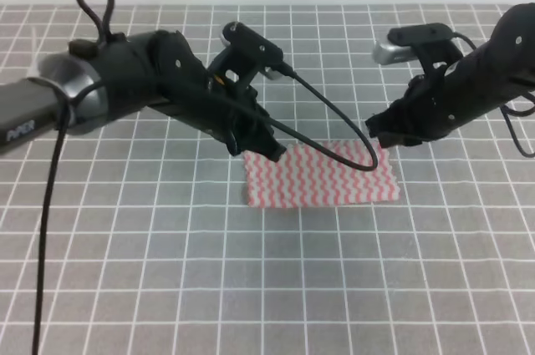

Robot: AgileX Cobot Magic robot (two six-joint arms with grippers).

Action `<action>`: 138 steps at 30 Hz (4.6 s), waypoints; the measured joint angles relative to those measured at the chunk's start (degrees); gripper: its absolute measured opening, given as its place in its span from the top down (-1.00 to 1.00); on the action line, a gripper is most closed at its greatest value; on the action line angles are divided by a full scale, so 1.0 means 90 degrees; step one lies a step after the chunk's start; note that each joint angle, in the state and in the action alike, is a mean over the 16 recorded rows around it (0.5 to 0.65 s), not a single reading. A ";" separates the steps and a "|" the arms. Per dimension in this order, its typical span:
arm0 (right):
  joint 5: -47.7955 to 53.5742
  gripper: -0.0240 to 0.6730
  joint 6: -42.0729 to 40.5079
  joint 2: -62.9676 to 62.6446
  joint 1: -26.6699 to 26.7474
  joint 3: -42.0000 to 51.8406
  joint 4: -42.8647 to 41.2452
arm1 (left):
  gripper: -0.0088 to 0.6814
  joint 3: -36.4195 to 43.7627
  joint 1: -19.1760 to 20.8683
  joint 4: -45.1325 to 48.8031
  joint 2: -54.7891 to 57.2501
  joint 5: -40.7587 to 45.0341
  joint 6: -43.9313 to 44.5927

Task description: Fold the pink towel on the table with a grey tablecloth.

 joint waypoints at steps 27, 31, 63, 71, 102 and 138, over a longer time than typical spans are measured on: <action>-0.0123 0.15 0.0723 0.0794 -0.0079 -0.0003 -0.0159 | 0.98 0.0001 0.0003 -0.0334 0.0877 -0.0402 0.0011; -0.0143 0.15 0.0861 0.0790 -0.0079 -0.0003 -0.0352 | 0.98 0.0001 0.0003 -0.0334 0.0971 -0.0367 0.0011; -0.0323 0.75 0.1025 0.0902 -0.0079 -0.0003 -0.0654 | 0.98 0.0001 0.0003 -0.0334 0.1136 -0.0185 0.0011; -0.0313 0.38 0.1120 0.0926 -0.0079 -0.0004 -0.0746 | 0.98 -0.0002 0.0003 -0.0335 0.1135 -0.0189 0.0011; -0.0479 0.93 0.1052 0.0840 -0.0078 -0.0020 -0.0255 | 0.98 0.0001 0.0003 -0.0334 0.1136 -0.0154 0.0011; -0.0206 0.97 -0.1026 0.0604 -0.0076 -0.0042 0.2387 | 0.98 0.0001 0.0704 -0.0189 -0.0338 0.0051 0.0035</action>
